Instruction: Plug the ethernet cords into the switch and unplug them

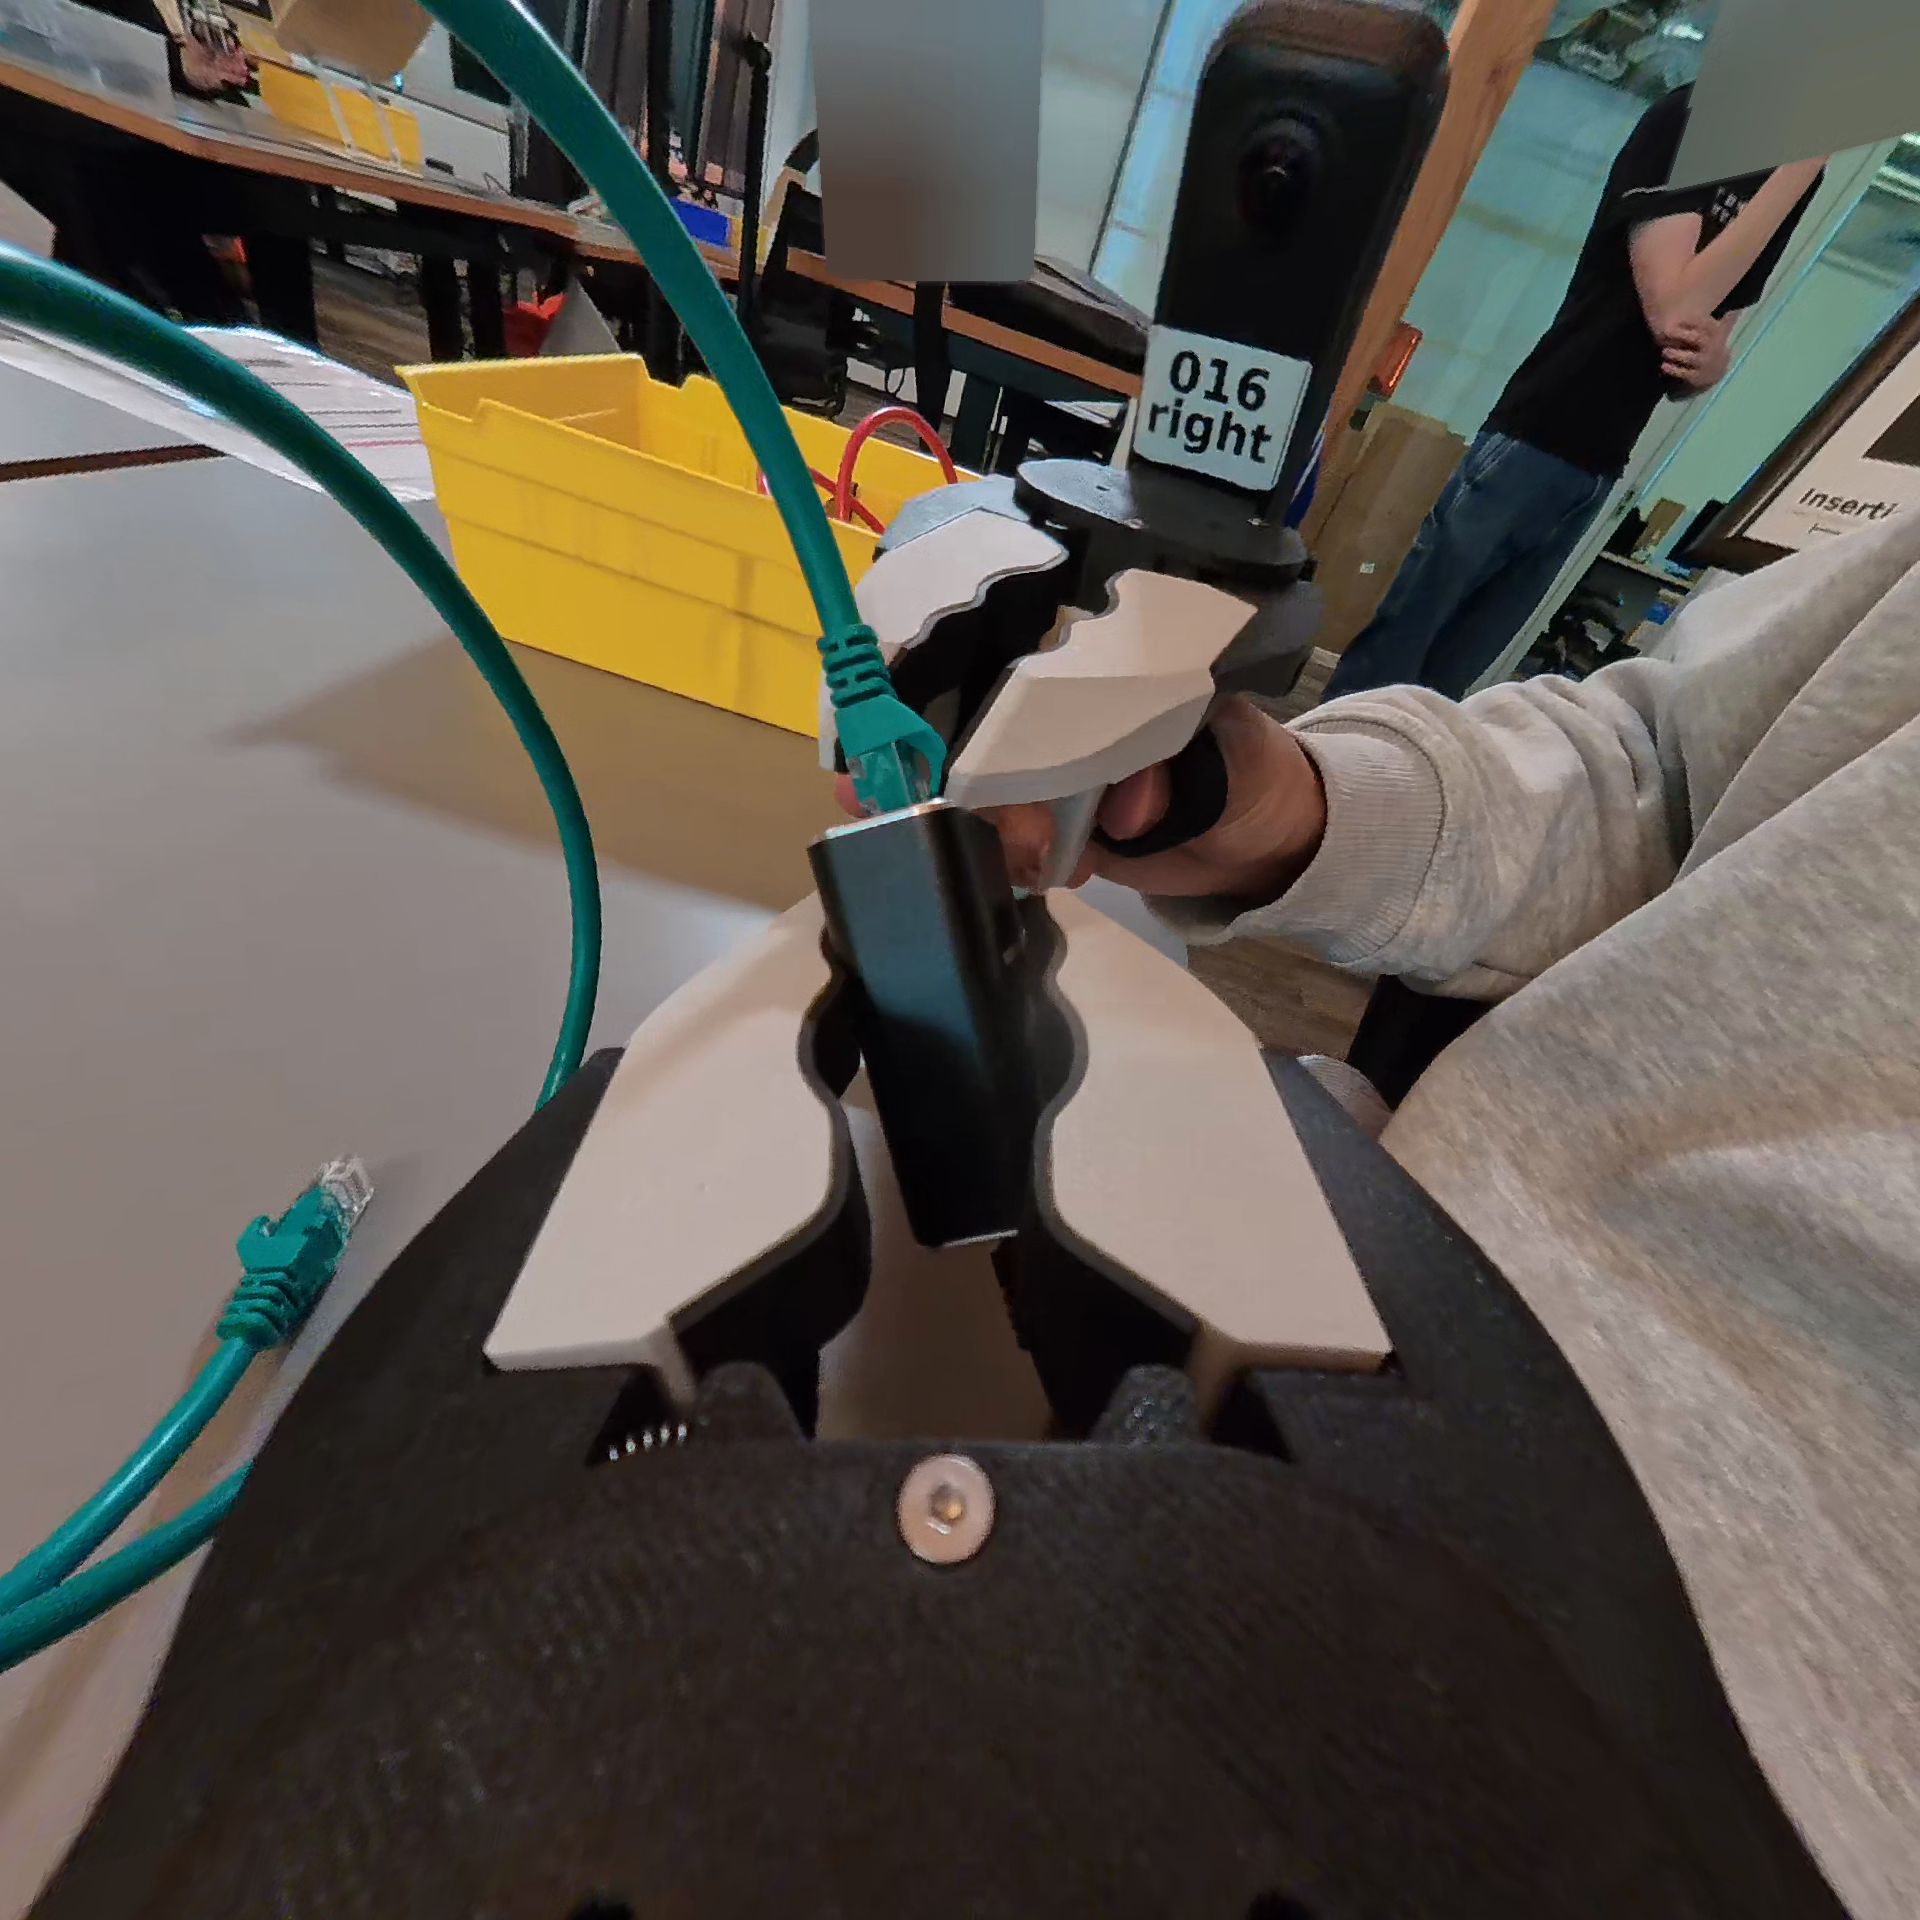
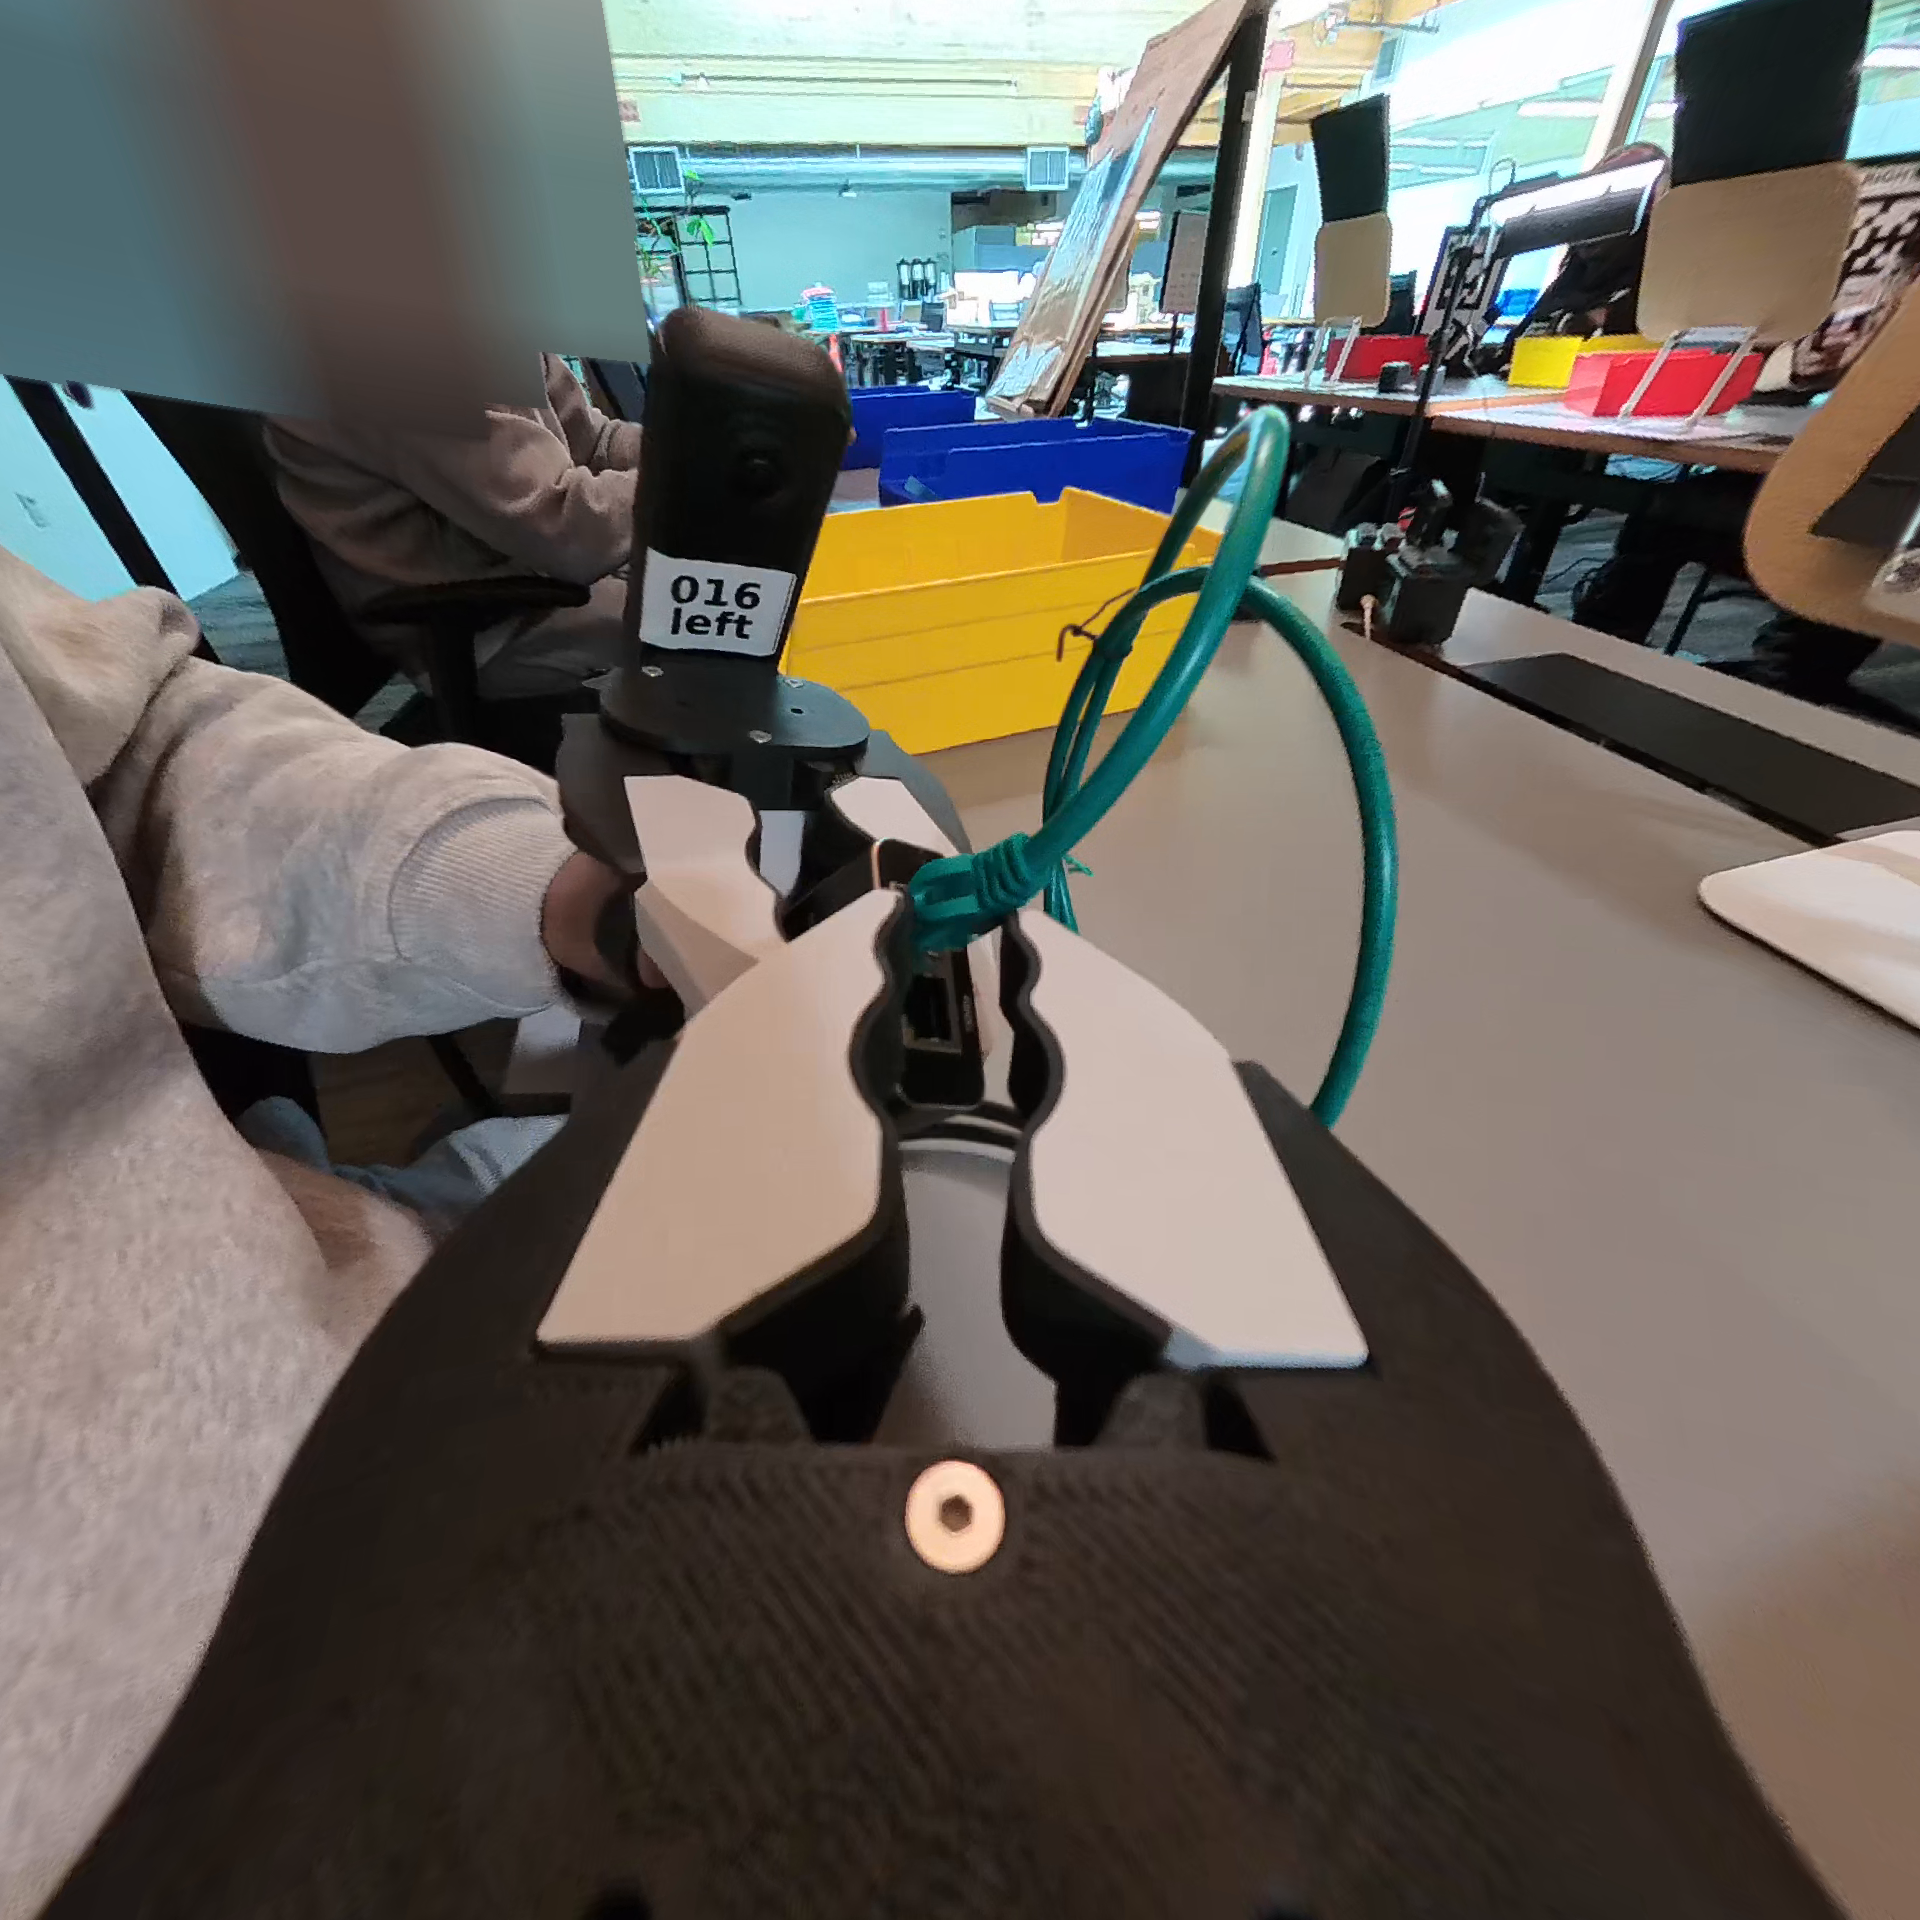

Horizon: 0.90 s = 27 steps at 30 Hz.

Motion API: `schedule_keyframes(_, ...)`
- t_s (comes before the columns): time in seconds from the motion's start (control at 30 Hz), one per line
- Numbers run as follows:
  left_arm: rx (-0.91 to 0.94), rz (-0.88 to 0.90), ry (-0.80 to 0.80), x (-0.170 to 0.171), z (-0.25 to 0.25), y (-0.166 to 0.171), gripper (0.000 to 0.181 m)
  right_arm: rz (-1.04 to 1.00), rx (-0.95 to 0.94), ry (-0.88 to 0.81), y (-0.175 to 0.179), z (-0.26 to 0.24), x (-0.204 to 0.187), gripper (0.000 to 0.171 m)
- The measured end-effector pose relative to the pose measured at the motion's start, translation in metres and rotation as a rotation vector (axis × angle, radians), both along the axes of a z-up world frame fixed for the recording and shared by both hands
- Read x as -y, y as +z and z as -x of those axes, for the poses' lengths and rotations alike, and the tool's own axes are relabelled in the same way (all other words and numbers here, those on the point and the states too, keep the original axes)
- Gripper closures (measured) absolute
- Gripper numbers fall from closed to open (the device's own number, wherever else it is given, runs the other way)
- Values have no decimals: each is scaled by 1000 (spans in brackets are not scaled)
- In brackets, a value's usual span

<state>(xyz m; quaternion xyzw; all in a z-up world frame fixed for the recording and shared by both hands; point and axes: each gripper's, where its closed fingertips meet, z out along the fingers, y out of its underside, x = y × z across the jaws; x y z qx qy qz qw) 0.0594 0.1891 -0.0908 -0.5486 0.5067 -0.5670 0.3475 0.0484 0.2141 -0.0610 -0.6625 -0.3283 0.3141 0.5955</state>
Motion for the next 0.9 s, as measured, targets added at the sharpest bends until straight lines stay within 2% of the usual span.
schedule_keyframes(0.23, 8, 26, 5, -1, -1, 5, 150, -47, -5, -71, 6, 0, -3, 157)
schedule_keyframes(0.27, 1, 29, 21, -4, -1, 5, 150, -56, 4, -88, 6, 0, -5, 159)
schedule_keyframes(0.3, -16, 30, 42, -9, -1, 3, 148, -74, 22, -106, 6, 1, -6, 171)
schedule_keyframes(0.37, -1, 61, 48, -12, 1, 5, 148, -91, 38, -133, 9, 4, -10, 171)
schedule_keyframes(0.63, 15, 109, 18, -12, 4, 3, 149, 118, -241, 2, 5, 4, -11, 171)
schedule_keyframes(0.73, 66, 173, 4, -14, 5, 7, 150, 123, -253, -31, 3, 3, -15, 145)
schedule_keyframes(0.9, 77, 166, -42, -7, 6, 10, 150, 167, -323, 27, 5, 13, -10, 135)
